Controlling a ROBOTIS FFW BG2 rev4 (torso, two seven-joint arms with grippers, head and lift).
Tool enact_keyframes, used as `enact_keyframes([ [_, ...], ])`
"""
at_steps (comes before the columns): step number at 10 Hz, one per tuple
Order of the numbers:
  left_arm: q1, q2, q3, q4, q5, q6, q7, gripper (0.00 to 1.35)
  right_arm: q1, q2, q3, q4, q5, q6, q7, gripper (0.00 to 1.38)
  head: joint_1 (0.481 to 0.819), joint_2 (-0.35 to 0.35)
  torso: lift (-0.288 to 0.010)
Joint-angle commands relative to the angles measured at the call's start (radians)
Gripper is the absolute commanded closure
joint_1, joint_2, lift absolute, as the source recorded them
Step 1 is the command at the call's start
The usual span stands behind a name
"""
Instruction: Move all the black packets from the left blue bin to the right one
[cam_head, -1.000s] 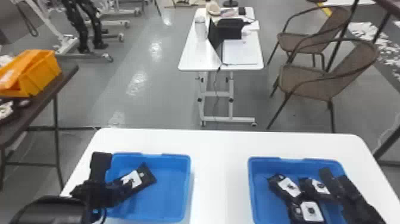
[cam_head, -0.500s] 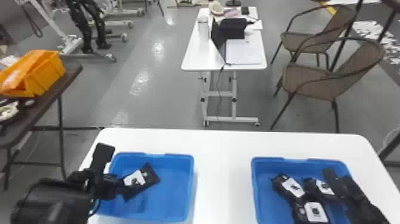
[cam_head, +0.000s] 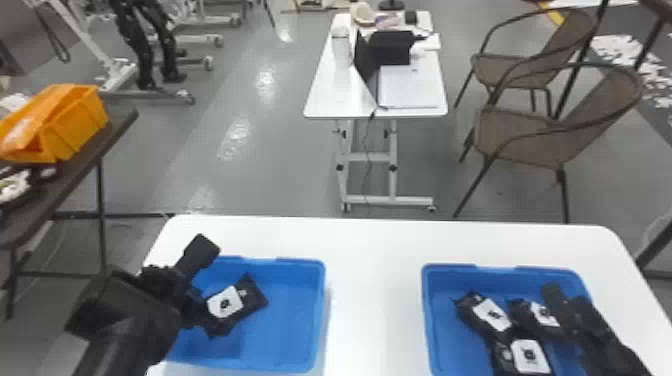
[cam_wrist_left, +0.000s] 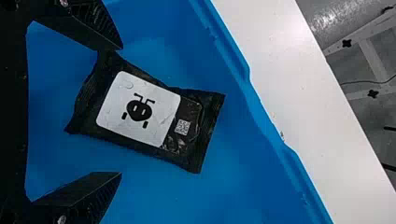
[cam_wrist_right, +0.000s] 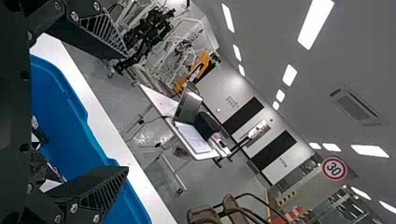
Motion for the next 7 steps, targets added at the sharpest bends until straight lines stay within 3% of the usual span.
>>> enact_keyframes([
  [1,-0.032,-0.002,-0.011,0.063,-0.030,-0.041,0.008,0.00,0.000,0.001,0.000,0.002,-0.002,0.002,0.002,0.18,0.695,0.120,0.000],
  [4,-0.088,0.004,-0.001,0.192,-0.042,-0.130,0.015,0.00,0.000,0.001,-0.001,0.011,-0.010,0.010,0.019,0.18,0.695,0.124,0.000],
  [6,-0.094,0.010,-0.001,0.218,-0.042,-0.145,0.031,0.00,0.000,0.001,-0.001,0.013,-0.013,0.016,0.023,0.18,0.695,0.129,0.000],
  [7,-0.097,0.010,0.003,0.226,-0.031,-0.145,0.034,0.09,0.002,0.001,-0.001,0.018,-0.016,0.019,0.026,0.18,0.695,0.134,0.000],
])
